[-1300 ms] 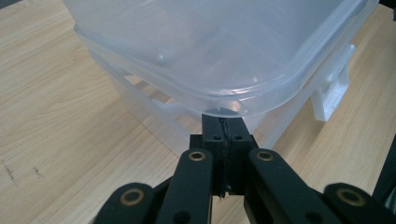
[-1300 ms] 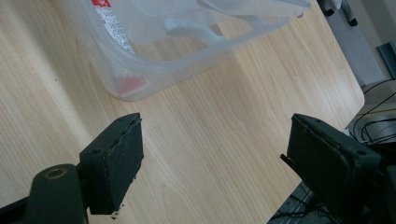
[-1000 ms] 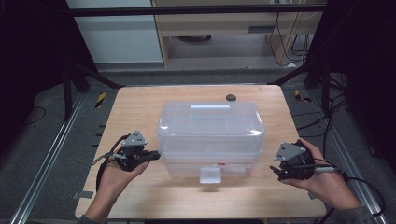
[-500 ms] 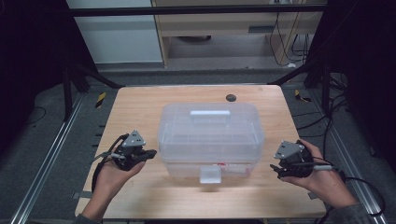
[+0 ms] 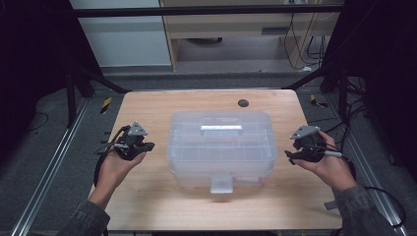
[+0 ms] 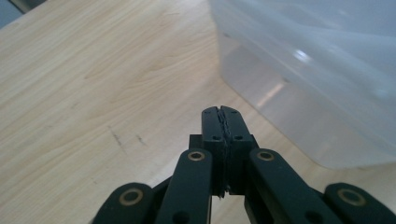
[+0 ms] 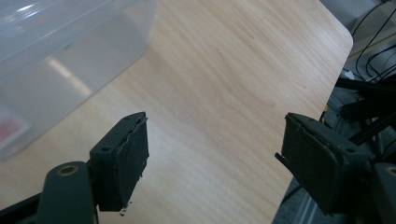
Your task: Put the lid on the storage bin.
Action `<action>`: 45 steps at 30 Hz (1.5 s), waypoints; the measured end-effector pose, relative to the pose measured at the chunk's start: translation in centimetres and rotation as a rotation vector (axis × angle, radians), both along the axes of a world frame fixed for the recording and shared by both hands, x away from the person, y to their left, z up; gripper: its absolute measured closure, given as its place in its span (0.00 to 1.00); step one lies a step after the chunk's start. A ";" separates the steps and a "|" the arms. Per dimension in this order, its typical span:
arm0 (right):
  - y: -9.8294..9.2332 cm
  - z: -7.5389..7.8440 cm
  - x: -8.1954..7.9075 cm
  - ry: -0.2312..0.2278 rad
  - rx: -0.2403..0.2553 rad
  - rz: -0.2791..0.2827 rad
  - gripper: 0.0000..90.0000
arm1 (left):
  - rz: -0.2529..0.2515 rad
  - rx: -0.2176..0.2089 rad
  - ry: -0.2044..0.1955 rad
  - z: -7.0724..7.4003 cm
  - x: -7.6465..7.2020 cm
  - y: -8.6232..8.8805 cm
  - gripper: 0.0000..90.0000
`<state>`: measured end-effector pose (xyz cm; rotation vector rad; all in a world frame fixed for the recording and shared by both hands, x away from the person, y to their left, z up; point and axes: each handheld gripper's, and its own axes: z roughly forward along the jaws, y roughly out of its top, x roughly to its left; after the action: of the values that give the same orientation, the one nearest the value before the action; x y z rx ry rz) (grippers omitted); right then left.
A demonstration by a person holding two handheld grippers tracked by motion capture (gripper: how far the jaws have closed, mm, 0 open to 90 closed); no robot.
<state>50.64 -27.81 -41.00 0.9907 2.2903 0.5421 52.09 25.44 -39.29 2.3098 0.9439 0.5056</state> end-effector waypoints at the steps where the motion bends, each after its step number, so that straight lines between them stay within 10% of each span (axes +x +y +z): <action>1: -0.1 -0.1 0.6 0.000 0.014 -0.013 0.24 | 0.011 0.004 -0.002 -0.2 0.5 0.1 0.99; 9: -1.1 -1.8 5.7 -0.002 0.164 -0.134 0.24 | 0.062 0.076 0.031 -2.6 4.2 0.1 1.00; 20: -2.2 -4.2 9.3 0.030 0.233 -0.234 0.23 | 0.117 0.077 0.025 -4.1 7.0 -0.2 0.99; 27: -2.5 -5.5 10.5 0.036 0.275 -0.292 0.22 | 0.190 0.057 -0.017 -5.5 8.7 -0.4 0.78; 37: -2.8 -7.4 11.1 0.062 0.351 -0.351 0.14 | 0.339 0.041 -0.011 -8.5 9.7 0.2 0.20; 45: -2.4 -8.1 11.4 0.056 0.343 -0.366 0.11 | 0.371 -0.050 0.009 -9.9 9.8 1.4 0.13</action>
<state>62.07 -30.25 -49.11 1.5675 2.0279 0.7696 61.90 26.82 -49.16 2.0995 1.3829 0.6135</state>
